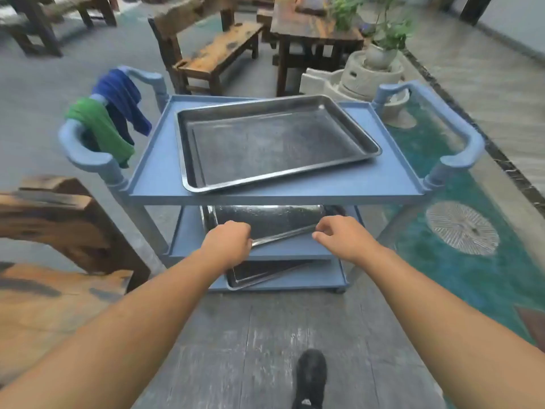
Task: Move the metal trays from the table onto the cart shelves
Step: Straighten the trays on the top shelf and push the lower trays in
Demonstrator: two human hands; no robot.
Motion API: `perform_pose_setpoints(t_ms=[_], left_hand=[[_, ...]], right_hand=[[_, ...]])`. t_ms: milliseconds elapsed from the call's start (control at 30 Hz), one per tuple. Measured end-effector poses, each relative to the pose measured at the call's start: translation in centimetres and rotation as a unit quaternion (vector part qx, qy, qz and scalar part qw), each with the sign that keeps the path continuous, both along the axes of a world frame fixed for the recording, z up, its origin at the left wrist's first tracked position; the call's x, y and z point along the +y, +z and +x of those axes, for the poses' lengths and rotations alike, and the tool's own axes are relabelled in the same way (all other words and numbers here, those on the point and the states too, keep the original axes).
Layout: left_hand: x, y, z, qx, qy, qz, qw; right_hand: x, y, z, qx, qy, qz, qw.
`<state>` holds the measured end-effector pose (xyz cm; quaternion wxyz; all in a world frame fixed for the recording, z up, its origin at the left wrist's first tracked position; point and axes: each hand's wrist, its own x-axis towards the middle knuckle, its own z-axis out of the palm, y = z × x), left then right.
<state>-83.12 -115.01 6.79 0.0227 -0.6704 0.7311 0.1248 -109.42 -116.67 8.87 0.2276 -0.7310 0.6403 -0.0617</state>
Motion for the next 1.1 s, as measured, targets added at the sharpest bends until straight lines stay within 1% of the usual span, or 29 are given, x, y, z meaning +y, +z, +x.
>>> perform_pose_setpoints(t_ms=[100, 200, 300, 367, 467, 600, 767, 900, 1000, 1100], left_hand=[[0.2, 7.3, -0.3, 0.002, -0.003, -0.054, 0.999], [0.0, 12.9, -0.4, 0.012, -0.007, -0.119, 0.993], [-1.0, 16.4, -0.5, -0.001, -0.01, -0.157, 0.988], [-1.8, 17.6, -0.5, -0.016, -0.018, -0.173, 0.985], [-3.2, 18.4, -1.0, -0.037, -0.017, -0.182, 0.982], [-4.7, 17.9, -2.1, -0.066, -0.025, -0.153, 0.986], [-6.8, 16.4, -2.8, -0.048, -0.012, -0.137, 0.989], [-8.6, 15.6, -2.1, -0.043, -0.027, -0.137, 0.989], [-10.0, 15.3, -1.3, -0.049, -0.041, -0.129, 0.99], [-11.0, 15.0, -0.6, -0.024, -0.046, -0.114, 0.992]], right_hand=[[0.6, 7.1, -0.8, -0.019, -0.01, -0.039, 0.999], [0.6, 12.3, -2.1, -0.032, -0.034, -0.091, 0.995], [-0.4, 15.4, -3.8, -0.038, -0.046, -0.133, 0.989], [-1.5, 16.3, -4.9, -0.042, -0.044, -0.148, 0.987], [-3.4, 16.6, -6.3, -0.035, -0.035, -0.151, 0.987], [-6.1, 16.1, -7.2, -0.032, -0.011, -0.143, 0.989], [-9.1, 14.3, -7.5, -0.038, -0.007, -0.119, 0.992], [-10.1, 12.3, -6.5, -0.046, -0.009, -0.088, 0.995], [-10.6, 11.5, -5.2, -0.049, -0.009, -0.085, 0.995], [-11.2, 11.1, -4.1, -0.05, -0.022, -0.08, 0.995]])
